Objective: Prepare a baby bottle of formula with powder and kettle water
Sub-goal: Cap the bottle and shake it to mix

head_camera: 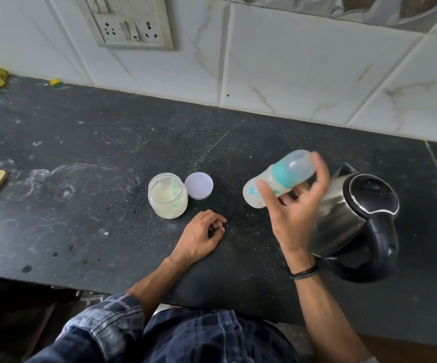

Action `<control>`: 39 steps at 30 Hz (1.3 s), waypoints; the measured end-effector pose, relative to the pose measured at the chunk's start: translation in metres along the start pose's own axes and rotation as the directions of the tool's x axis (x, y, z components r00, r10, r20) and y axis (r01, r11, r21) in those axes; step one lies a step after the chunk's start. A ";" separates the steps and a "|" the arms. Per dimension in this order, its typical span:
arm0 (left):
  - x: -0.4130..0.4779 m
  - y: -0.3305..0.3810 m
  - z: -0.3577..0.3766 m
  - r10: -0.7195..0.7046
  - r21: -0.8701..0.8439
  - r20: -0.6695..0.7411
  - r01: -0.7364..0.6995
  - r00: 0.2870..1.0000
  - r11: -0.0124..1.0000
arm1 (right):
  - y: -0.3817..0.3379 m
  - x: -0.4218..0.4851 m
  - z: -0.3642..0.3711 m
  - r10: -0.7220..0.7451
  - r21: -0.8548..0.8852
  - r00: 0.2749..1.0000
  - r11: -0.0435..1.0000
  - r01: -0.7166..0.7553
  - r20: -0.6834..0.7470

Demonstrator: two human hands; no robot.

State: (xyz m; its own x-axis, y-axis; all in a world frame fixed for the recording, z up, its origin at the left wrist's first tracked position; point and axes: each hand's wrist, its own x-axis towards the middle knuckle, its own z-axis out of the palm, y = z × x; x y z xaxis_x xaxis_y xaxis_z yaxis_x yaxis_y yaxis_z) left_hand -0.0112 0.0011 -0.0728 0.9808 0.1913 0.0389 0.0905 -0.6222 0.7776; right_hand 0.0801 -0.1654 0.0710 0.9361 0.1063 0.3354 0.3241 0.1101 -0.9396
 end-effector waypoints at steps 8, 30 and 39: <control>0.000 0.002 -0.001 0.006 0.004 -0.026 -0.006 1.000 1.000 | -0.004 0.008 0.009 -0.073 -0.078 0.997 0.994 0.075 0.019; 0.000 0.004 -0.002 0.001 0.010 -0.032 -0.001 0.999 1.000 | -0.004 0.016 0.008 -0.255 -0.041 0.967 0.966 0.254 -0.009; 0.001 0.001 0.001 -0.003 0.020 -0.030 0.003 1.000 1.000 | -0.001 0.012 0.005 -0.170 -0.123 0.985 0.978 0.169 0.006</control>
State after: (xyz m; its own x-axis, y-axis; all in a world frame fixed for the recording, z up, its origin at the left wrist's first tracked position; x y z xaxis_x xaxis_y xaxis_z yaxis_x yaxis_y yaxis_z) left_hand -0.0103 0.0002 -0.0725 0.9750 0.2152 0.0555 0.0969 -0.6364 0.7652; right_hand 0.0900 -0.1596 0.0757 0.8665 0.0922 0.4906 0.4924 0.0041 -0.8704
